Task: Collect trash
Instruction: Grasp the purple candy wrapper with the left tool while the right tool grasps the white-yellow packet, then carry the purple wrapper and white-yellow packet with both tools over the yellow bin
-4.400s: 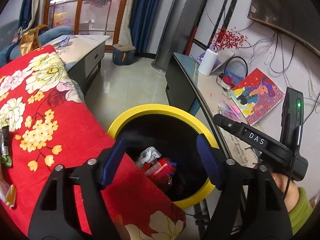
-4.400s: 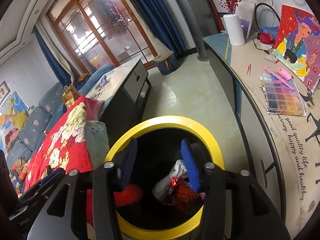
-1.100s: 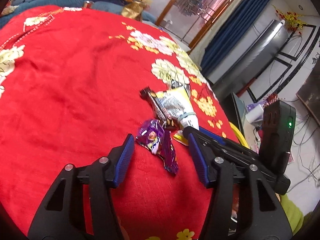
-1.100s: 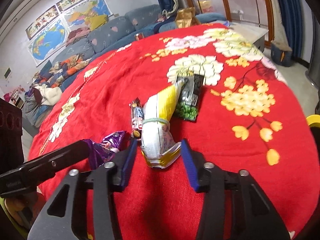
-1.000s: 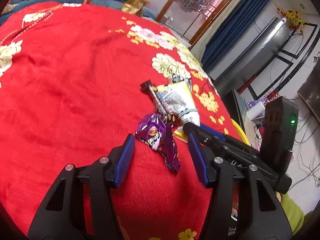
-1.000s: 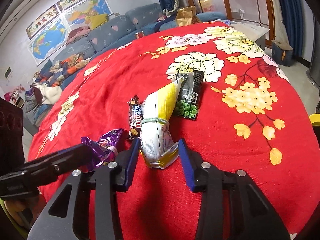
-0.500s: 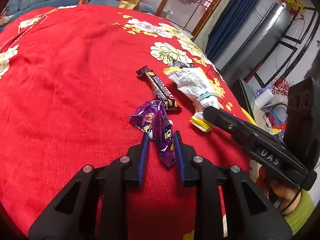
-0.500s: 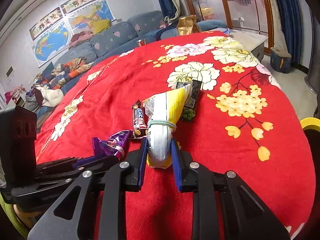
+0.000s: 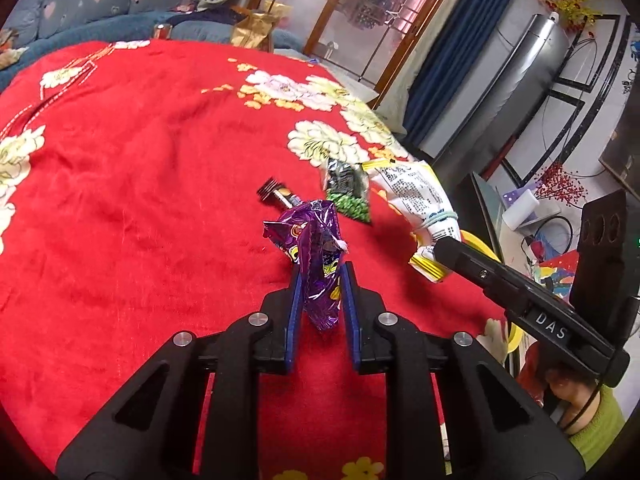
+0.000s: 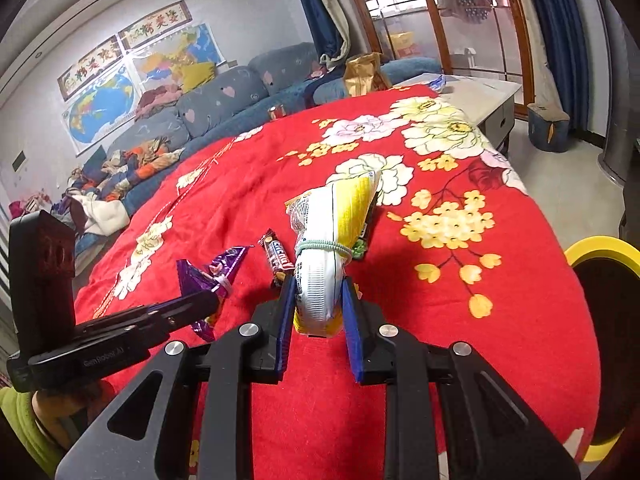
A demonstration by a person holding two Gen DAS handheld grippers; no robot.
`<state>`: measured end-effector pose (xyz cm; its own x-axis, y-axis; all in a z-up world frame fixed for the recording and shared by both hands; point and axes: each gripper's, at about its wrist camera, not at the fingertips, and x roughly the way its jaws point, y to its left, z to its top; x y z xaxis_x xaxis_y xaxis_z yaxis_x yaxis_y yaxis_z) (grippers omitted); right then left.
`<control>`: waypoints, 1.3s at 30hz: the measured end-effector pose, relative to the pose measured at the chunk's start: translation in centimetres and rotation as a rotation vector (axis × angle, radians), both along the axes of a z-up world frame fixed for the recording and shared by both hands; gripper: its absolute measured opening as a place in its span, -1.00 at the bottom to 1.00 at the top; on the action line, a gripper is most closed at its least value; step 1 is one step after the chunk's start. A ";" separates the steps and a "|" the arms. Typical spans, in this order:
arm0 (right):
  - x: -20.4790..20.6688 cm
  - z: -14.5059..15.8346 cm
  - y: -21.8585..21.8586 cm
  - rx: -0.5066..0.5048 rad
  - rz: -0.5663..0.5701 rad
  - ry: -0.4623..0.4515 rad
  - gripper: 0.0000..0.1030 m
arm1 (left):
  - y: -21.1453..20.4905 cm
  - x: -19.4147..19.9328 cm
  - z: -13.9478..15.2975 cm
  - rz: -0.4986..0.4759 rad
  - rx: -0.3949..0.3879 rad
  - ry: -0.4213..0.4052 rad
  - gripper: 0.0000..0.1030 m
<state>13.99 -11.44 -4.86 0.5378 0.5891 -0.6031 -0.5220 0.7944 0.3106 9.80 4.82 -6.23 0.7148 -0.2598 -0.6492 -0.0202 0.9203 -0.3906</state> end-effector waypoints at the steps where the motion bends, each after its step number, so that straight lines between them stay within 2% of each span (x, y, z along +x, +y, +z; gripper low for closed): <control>1: 0.0 0.1 -0.2 0.002 -0.004 -0.001 -0.57 | -0.1 0.0 0.2 -0.003 0.001 -0.006 -0.75; 23: 0.5 1.8 -6.9 0.033 -0.146 -0.037 -0.57 | -6.5 0.5 3.5 -0.123 0.044 -0.079 -0.75; 39: 0.9 1.4 -13.0 0.031 -0.285 -0.049 -0.57 | -11.9 1.4 3.9 -0.234 0.087 -0.098 -0.75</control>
<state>14.94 -24.43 -3.42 0.7121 0.4280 -0.5565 -0.2938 0.9016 0.3174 11.18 -7.07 -2.30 0.7026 -0.3717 -0.6068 0.2312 0.9257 -0.2993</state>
